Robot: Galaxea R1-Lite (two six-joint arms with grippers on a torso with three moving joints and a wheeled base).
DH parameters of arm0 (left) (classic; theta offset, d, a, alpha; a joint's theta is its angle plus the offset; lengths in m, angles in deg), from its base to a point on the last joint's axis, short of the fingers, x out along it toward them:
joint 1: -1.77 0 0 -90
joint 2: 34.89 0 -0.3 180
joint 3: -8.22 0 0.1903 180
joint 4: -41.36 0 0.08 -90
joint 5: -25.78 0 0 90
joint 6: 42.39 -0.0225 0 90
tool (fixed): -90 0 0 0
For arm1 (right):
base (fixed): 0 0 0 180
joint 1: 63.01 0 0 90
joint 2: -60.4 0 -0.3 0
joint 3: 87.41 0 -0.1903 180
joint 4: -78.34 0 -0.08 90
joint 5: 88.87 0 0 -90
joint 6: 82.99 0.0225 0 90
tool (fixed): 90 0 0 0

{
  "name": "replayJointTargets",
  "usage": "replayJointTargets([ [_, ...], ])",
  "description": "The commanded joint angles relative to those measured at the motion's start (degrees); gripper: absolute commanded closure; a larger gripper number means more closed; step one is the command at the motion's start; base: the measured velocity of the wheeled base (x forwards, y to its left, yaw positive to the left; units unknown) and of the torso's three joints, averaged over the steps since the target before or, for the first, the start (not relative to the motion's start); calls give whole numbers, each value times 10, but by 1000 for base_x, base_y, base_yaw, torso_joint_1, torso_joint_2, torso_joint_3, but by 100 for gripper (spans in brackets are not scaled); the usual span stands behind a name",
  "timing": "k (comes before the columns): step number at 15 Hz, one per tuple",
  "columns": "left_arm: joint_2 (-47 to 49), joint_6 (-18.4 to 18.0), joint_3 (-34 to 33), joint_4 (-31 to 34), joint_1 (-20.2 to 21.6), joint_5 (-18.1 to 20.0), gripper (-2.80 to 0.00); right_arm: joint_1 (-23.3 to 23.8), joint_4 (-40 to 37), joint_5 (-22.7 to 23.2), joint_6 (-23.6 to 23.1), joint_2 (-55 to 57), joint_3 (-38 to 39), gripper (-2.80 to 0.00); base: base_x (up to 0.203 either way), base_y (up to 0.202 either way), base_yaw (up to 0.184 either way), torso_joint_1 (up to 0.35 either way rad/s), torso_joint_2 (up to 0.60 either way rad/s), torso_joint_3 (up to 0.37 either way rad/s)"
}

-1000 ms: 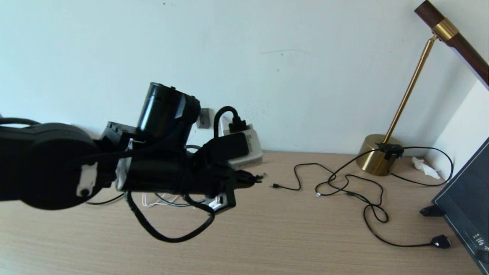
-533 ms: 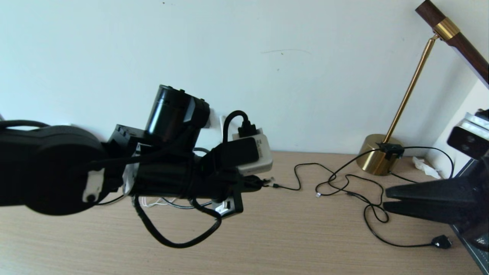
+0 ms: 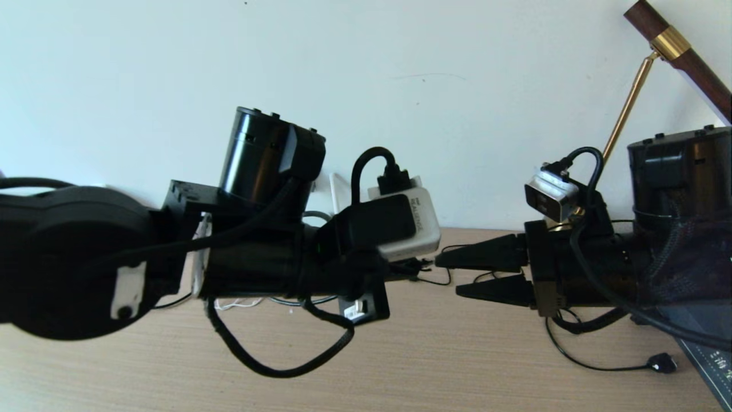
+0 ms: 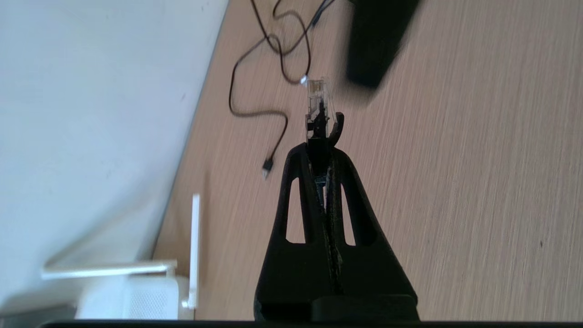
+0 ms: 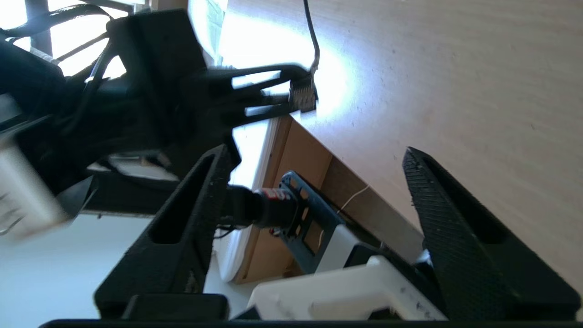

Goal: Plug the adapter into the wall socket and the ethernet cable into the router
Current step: Hand it to the other hand

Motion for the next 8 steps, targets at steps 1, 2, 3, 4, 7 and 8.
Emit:
replayJointTargets([
  [1, 1, -2, 2, -5, -5, 1, 0, -9, 14, -13, 2, 23, 2, -280, 0, 0, 0, 0, 0, 0],
  [2, 5, -2, 3, -12, -8, 1, 0, -9, 14, -27, 2, 24, 3, -280, 0, 0, 0, 0, 0, 0],
  [3, 10, -2, 2, -17, -14, 1, 0, -9, 15, -40, 1, 24, 7, -280, 0, 0, 0, 0, 0, 0],
  [4, 17, -2, 3, -18, -19, 0, 0, -9, 15, -59, -10, 20, 12, -280, 0, 0, 0, 0, 0, 0],
  [7, 23, -3, 2, -19, -21, -1, 0, -9, 14, -72, -54, -5, 35, -280, 0, 0, 0, 0, 0, 0],
  [8, 25, -3, 2, -19, -22, -3, 0, -9, 15, -73, -54, -7, 35, -280, 0, 0, 0, 0, 0, 0],
])
